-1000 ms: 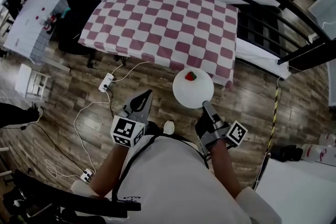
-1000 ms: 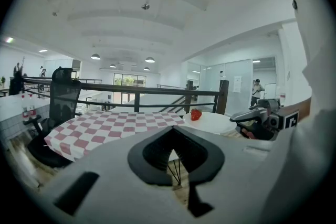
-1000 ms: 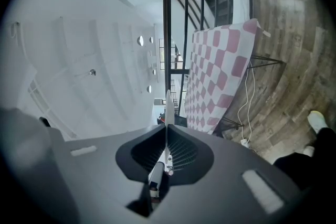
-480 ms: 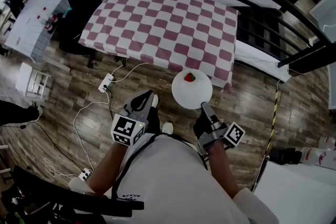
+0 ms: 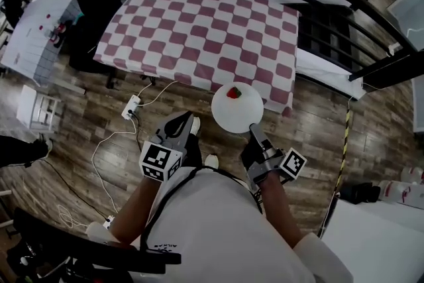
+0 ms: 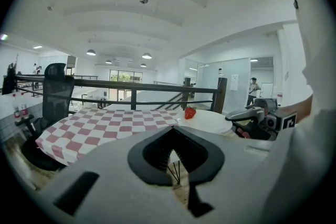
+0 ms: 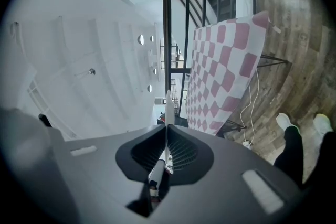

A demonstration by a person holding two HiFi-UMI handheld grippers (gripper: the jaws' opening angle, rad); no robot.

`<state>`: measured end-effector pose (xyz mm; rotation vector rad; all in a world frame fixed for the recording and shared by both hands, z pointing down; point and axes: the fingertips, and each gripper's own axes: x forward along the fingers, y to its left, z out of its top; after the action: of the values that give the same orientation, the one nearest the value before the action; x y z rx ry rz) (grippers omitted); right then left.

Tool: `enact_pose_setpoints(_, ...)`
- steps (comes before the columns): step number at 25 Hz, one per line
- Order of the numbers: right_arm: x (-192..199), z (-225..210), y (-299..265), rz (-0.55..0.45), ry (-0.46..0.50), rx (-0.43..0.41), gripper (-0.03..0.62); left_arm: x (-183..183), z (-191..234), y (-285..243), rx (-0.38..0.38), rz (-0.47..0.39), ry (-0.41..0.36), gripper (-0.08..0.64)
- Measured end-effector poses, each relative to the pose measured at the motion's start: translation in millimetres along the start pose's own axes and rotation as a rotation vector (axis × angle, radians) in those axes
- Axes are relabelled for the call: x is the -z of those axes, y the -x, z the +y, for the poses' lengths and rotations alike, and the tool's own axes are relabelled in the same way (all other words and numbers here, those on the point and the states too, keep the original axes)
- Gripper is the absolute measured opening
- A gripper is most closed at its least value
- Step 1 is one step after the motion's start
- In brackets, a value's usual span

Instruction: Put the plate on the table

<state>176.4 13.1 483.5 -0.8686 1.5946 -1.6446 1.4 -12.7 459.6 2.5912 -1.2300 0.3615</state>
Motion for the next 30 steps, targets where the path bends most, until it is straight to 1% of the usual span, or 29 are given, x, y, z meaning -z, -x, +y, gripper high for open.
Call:
enact_pose_setpoints(8,-3.7,-16.0,-55.2,0.028,0.004,-0.013,0.020,1.9,50.9,-30.8,0.019,0.027,0.022,0.005)
enact_pose_setpoints(12,-12.0,-16.8,-87.3,0.030,0.010,-0.057,0.020,-3.0,81.9,-52.4,0.031,0.037,0.020,0.005)
enact_pose_setpoints(16,-24.9,-9.9,-111.2,0.004,0.024,-0.113,0.020,-11.0,106.4,-76.7,0.061,0.041,0.022,0.005)
enact_pose_setpoints(20,-41.5,-6.3,-133.3,-0.025,0.055,-0.143,0.020,-19.9,126.2,-103.3,0.101,0.048,0.021,0.005)
enact_pose_setpoints(25,-58.0,-12.0,-157.3,-0.071,0.074,-0.144,0.020,-24.6,148.3,-133.4,0.160,0.070,0.011,0.005)
enact_pose_setpoints(30,-69.1,-25.2,-184.2,-0.095,0.083,-0.132,0.020,-29.7,174.1,-158.6,0.194,0.081,0.002,0.005)
